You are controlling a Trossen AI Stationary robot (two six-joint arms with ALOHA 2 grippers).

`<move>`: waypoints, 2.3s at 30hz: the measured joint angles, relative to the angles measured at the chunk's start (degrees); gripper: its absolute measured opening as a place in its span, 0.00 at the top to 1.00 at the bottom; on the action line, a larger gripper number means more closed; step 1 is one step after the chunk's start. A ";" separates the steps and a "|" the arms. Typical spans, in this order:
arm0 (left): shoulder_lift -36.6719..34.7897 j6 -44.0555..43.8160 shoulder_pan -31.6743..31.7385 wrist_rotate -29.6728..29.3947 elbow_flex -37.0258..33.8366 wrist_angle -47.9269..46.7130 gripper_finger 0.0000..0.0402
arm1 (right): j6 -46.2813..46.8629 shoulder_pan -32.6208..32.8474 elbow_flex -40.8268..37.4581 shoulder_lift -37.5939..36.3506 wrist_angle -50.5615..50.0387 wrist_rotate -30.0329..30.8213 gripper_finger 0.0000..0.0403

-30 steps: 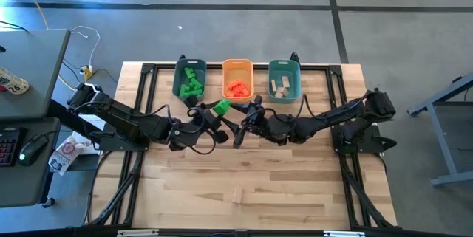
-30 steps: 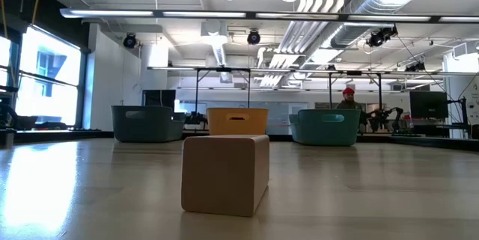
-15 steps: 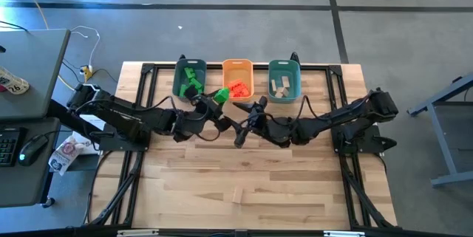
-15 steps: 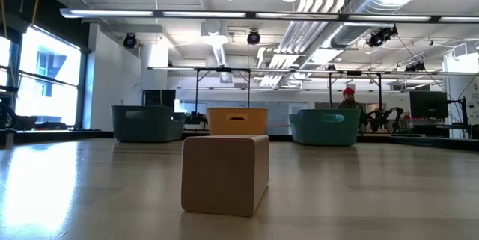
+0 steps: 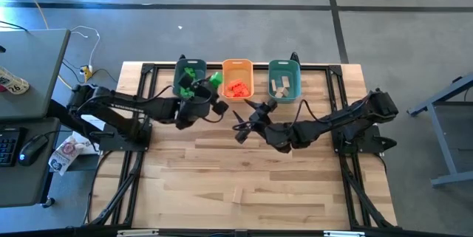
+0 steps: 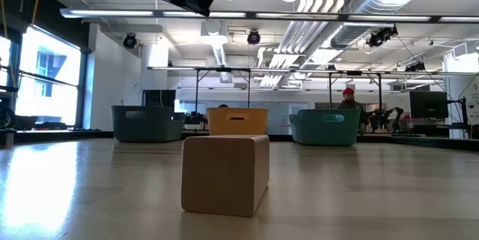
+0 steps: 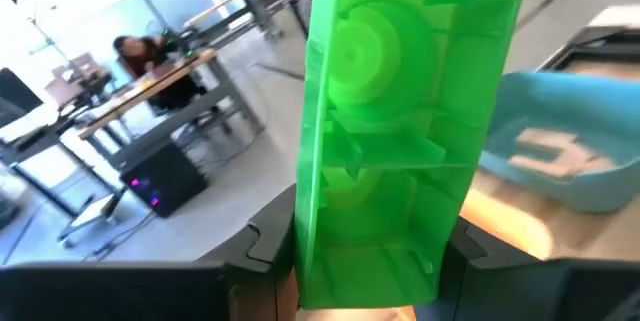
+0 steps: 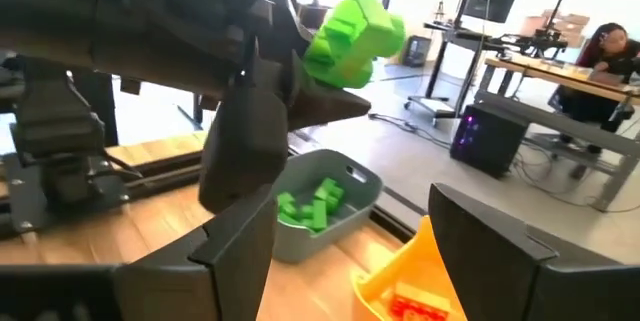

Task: Sort & place blocks by color
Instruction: Put the green game piece into the dark blue bin

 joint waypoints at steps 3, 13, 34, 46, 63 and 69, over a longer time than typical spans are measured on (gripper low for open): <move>0.00 -2.37 2.31 0.21 0.00 -4.21 0.72 | 0.27 -0.02 0.00 0.00 -1.01 0.47 0.38; -0.37 -17.97 13.07 7.91 -0.02 -22.64 0.71 | 0.46 -0.01 0.00 0.00 -2.51 -0.06 0.38; 2.16 -23.02 28.43 24.93 -0.09 -34.66 0.71 | 7.15 0.09 0.00 0.00 -6.38 -14.64 0.38; 8.30 -16.51 35.56 35.82 -0.09 -34.45 0.71 | 11.01 0.20 0.00 0.00 -7.39 -25.83 0.38; 13.69 -13.03 41.08 43.70 -0.09 -34.93 0.65 | 13.57 0.20 0.00 0.00 -10.20 -50.71 0.38; 13.69 -12.00 41.11 43.76 -0.09 -35.12 0.56 | 13.40 1.09 0.00 0.00 -12.18 -54.22 0.38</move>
